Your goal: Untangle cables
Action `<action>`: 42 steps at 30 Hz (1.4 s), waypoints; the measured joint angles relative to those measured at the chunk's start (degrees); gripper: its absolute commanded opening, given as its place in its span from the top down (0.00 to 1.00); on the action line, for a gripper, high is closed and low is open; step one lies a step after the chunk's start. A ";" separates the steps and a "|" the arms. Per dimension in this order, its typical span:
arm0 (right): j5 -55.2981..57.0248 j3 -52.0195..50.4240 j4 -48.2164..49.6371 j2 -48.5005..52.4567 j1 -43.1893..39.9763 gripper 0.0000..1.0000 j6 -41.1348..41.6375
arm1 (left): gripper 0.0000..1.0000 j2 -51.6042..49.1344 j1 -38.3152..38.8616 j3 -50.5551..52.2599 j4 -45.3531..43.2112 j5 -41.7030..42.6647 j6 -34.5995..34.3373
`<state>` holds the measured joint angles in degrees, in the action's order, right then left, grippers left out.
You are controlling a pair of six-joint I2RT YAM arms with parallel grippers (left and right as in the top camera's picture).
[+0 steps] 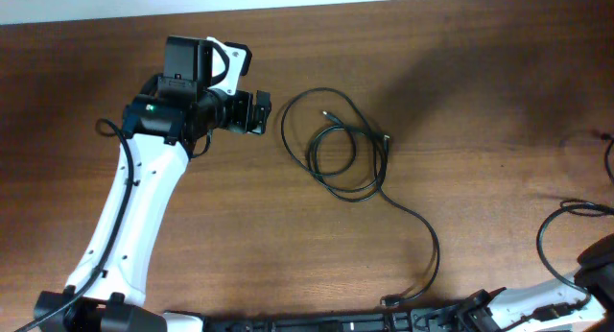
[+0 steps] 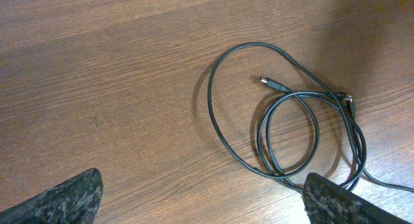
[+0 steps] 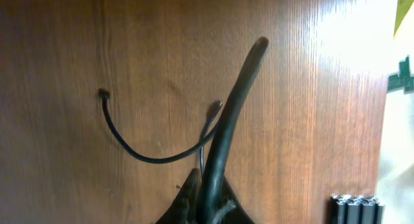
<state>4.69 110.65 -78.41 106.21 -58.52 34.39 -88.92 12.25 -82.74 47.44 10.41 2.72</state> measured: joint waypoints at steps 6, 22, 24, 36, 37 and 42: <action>0.02 -0.09 -0.13 1.86 -0.44 0.00 0.04 | 0.01 0.00 0.00 0.00 -0.02 0.00 0.00; -11.28 -0.11 -1.16 1.86 18.93 0.01 -19.93 | 0.01 0.00 0.00 0.00 -0.02 0.00 0.00; -11.43 -0.11 -0.20 1.86 25.03 0.01 -21.49 | 0.01 0.00 0.00 0.00 -0.02 0.00 0.00; -12.39 -0.20 13.14 14.21 59.06 0.01 -25.46 | 0.01 0.00 0.00 0.00 0.07 0.00 0.00; -12.57 -0.20 13.75 15.69 61.53 0.01 -25.59 | 0.01 0.00 0.00 0.00 0.04 0.00 0.00; -13.20 -0.20 17.18 20.26 71.38 0.01 -27.34 | 0.01 0.00 0.00 0.00 0.07 0.00 0.00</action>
<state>-8.51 110.45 -61.23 126.48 12.86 7.05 -88.92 12.25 -82.74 47.51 10.41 2.72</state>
